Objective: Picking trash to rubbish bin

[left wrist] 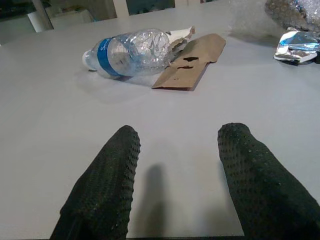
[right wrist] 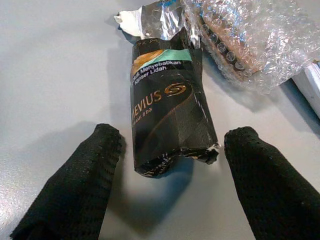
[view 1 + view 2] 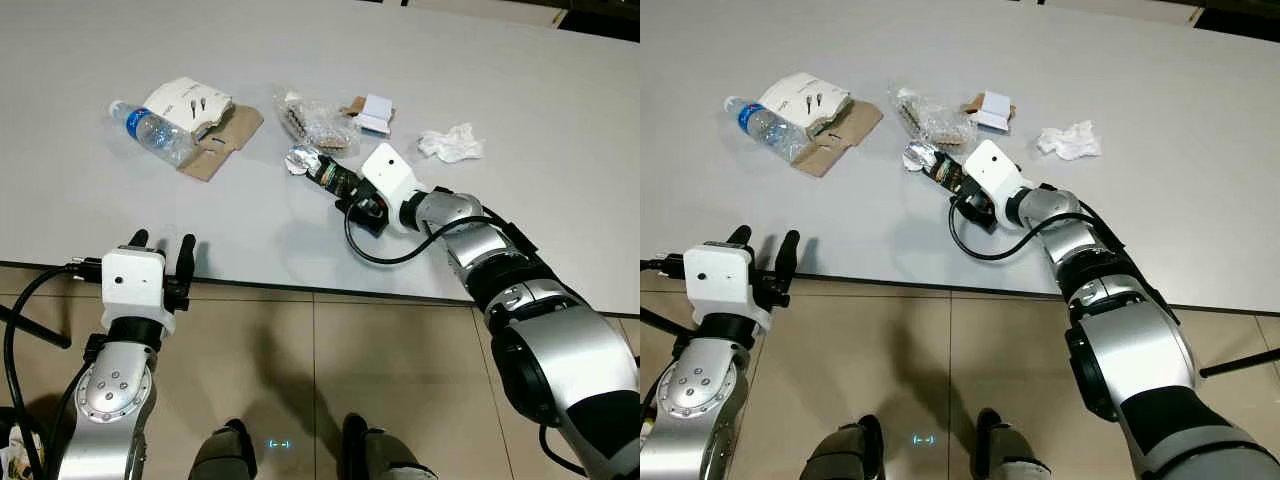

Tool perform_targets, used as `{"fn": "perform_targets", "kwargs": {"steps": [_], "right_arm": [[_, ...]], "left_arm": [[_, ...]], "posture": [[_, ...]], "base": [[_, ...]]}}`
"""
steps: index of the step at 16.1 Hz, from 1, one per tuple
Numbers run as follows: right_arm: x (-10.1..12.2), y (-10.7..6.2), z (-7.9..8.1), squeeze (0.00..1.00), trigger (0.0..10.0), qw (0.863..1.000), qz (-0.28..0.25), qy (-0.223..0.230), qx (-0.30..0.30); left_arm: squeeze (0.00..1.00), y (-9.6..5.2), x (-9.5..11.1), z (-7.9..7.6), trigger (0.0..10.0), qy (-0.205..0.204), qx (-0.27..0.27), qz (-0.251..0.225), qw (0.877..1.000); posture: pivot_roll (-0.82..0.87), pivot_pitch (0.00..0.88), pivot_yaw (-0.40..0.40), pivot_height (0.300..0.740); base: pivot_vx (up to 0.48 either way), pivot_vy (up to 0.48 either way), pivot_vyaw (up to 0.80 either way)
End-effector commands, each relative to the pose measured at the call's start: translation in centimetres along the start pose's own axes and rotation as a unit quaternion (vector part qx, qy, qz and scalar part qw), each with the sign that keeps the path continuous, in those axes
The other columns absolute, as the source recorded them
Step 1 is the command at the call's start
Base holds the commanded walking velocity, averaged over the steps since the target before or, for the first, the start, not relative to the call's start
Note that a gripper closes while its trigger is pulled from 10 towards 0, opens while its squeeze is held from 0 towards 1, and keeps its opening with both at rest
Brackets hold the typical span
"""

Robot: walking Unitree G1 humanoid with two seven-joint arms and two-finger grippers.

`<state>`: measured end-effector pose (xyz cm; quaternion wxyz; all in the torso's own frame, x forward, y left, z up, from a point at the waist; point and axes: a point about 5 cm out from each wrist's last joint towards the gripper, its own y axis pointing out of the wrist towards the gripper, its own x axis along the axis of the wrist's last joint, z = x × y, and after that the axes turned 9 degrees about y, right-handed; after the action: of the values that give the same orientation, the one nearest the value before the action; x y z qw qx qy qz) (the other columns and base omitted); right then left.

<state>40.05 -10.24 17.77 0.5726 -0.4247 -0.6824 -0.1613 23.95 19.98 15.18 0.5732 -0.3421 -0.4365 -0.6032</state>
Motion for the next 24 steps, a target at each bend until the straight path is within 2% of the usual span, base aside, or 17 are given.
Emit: {"fn": "perform_targets", "kwargs": {"steps": [1,12,19,21,22,24], "right_arm": [[-0.6,-0.2,-0.1,0.00,0.0,1.000,0.006,0.013,-0.009],[-2.3,-0.5,0.2,0.00,0.0,0.998,0.003,0.060,-0.021],[-2.9,-0.5,0.6,0.00,0.0,0.997,0.002,0.071,-0.017],[-2.7,-0.5,0.9,0.00,0.0,0.998,-0.007,0.068,0.004],[-2.4,-0.5,1.0,0.00,10.0,0.998,-0.019,0.065,0.020],[-1.6,-0.6,0.8,0.00,10.0,0.996,-0.048,0.065,0.027]], "left_arm": [[0.00,-0.3,0.2,-0.4,10.0,0.001,-0.004,0.001,1.000],[0.00,0.0,0.5,-1.4,10.0,-0.008,-0.018,-0.002,1.000],[0.00,0.2,0.6,-1.6,10.0,-0.010,-0.020,-0.005,1.000],[0.00,0.5,0.6,-1.9,10.0,-0.013,-0.023,-0.007,1.000],[0.00,0.7,0.6,-2.0,10.0,-0.014,-0.024,-0.008,1.000],[0.00,1.0,0.5,-2.2,10.0,-0.017,-0.026,-0.010,0.999]], "posture": [[0.12,0.269,-0.102,0.740],[0.11,0.262,-0.090,0.740],[0.11,0.249,-0.085,0.740],[0.11,0.234,-0.081,0.740],[0.11,0.224,-0.080,0.740],[0.10,0.207,-0.076,0.740]], "base": [[0.000,0.000,0.00],[0.000,0.000,0.00],[0.000,0.000,0.00],[0.000,0.000,0.00],[0.000,0.000,0.00],[0.000,0.000,0.00]]}}
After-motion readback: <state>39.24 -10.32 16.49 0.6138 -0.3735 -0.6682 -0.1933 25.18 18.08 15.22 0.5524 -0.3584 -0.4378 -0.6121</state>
